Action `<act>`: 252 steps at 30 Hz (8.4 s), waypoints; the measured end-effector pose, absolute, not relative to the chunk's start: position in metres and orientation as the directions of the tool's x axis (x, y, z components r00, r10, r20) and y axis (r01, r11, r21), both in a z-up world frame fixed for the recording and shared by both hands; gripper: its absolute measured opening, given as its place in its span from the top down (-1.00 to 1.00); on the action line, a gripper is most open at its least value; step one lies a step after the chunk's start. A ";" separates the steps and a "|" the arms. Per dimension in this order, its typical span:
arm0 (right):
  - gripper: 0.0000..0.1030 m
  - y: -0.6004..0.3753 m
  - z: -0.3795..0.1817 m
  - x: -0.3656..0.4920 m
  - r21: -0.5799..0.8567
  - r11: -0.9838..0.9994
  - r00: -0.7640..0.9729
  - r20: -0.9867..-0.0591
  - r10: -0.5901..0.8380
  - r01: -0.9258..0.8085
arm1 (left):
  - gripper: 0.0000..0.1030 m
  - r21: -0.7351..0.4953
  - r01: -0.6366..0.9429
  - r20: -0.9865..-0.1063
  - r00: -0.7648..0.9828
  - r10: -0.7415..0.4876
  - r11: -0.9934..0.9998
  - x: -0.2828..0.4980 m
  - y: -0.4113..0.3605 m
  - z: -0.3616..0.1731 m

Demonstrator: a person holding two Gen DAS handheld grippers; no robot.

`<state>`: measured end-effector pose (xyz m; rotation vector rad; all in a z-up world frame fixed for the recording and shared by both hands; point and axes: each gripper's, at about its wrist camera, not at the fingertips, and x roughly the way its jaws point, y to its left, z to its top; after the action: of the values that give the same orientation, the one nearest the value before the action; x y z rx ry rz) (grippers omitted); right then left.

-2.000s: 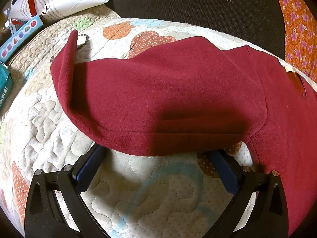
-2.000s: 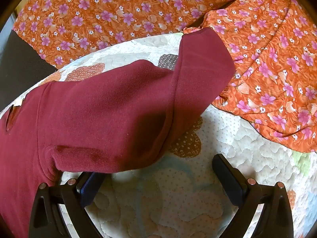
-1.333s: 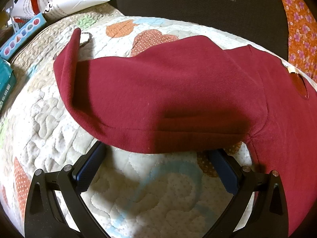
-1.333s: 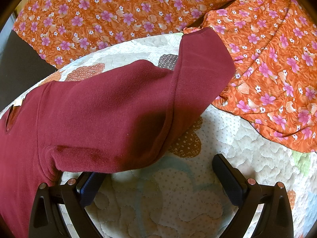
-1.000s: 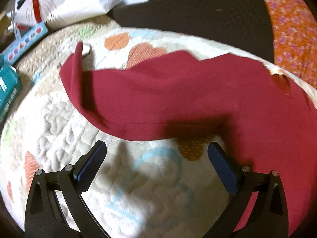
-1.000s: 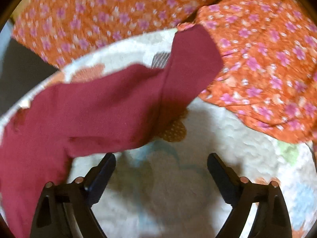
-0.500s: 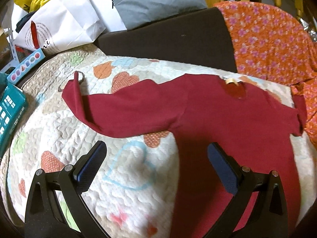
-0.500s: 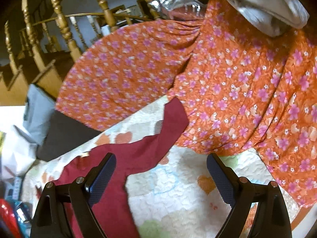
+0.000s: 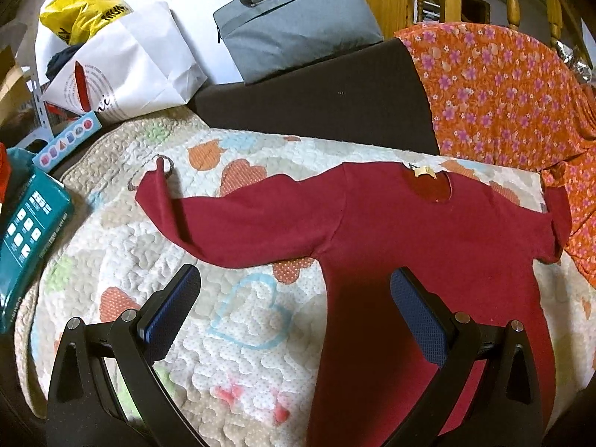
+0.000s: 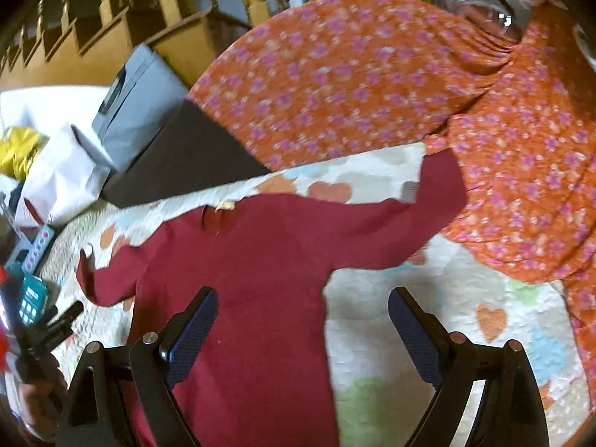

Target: Fold small clothes

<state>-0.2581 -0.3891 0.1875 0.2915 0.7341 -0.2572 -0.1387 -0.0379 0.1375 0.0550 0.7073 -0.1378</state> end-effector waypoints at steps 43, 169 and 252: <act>-0.78 -0.302 0.109 -0.158 0.078 0.955 0.623 -0.772 -0.123 0.285 | -0.99 -0.008 0.165 -0.705 0.699 -0.123 0.986 -0.110 -0.075 0.107; 0.84 -0.373 0.151 -0.015 0.381 0.918 0.721 -0.666 0.191 0.109 | 0.80 -0.235 0.304 -0.672 0.635 -0.380 0.923 -0.026 -0.047 0.101; 0.93 -0.214 0.047 0.098 0.057 0.909 0.526 -0.800 0.290 -0.413 | 0.62 -0.306 0.122 -0.722 0.616 -0.314 0.944 0.032 -0.031 0.037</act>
<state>0.0979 -0.2139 0.0471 -0.1458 0.9266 0.4220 0.0319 -0.0312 0.0370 -0.2363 0.8732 -0.2537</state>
